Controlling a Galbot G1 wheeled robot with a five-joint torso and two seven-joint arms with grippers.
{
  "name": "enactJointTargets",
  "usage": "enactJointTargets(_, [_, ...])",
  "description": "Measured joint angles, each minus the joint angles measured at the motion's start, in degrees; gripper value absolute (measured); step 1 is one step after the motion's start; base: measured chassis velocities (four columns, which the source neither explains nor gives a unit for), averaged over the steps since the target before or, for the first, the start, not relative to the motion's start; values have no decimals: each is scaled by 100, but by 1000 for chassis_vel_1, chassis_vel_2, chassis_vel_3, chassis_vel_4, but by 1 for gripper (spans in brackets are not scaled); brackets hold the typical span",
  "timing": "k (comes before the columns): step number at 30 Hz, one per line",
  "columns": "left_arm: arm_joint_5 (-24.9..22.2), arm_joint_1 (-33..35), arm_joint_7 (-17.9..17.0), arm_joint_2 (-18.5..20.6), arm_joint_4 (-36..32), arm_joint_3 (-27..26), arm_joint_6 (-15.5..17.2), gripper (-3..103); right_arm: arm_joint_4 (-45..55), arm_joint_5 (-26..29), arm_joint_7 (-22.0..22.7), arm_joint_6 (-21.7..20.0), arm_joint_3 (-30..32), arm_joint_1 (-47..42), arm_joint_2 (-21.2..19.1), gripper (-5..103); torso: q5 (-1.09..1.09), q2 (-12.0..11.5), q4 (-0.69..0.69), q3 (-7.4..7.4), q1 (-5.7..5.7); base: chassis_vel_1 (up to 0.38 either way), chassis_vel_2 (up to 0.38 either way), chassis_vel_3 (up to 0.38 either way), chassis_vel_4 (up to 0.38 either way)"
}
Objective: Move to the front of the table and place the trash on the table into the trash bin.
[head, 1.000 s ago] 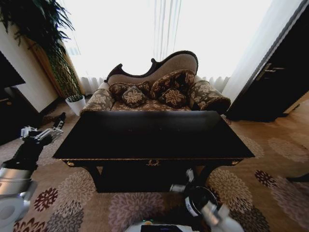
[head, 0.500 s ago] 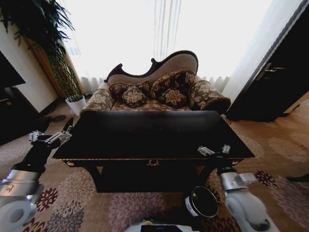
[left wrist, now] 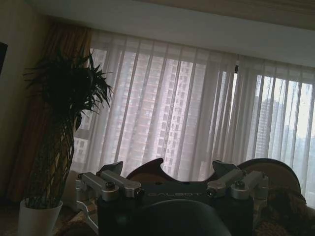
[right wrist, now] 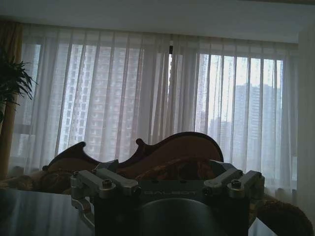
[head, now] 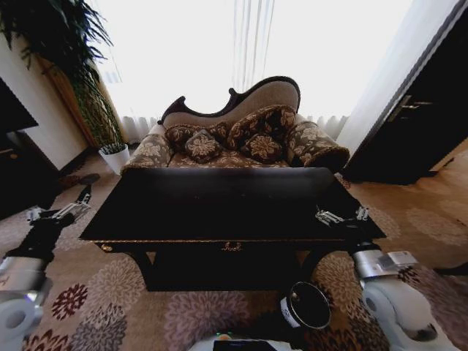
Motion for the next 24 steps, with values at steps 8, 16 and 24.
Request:
enactJointTargets(8, [45,15,102,-37,-18,39,-36,100,31,47,-121,39,23,-59,58,100,0,0,0,0,0,0,0,0,0])
enactJointTargets(16, [55,34,115,-40,-69,38,-45,100,-46,48,-254,134,41,-73,86,100,0,0,0,0,1,17,-19,-23,23])
enactJointTargets(24, [139,39,149,-56,-73,52,-53,100,-103,44,-338,174,5,-66,110,100,1,-1,0,1,3,132,-128,-149,155])
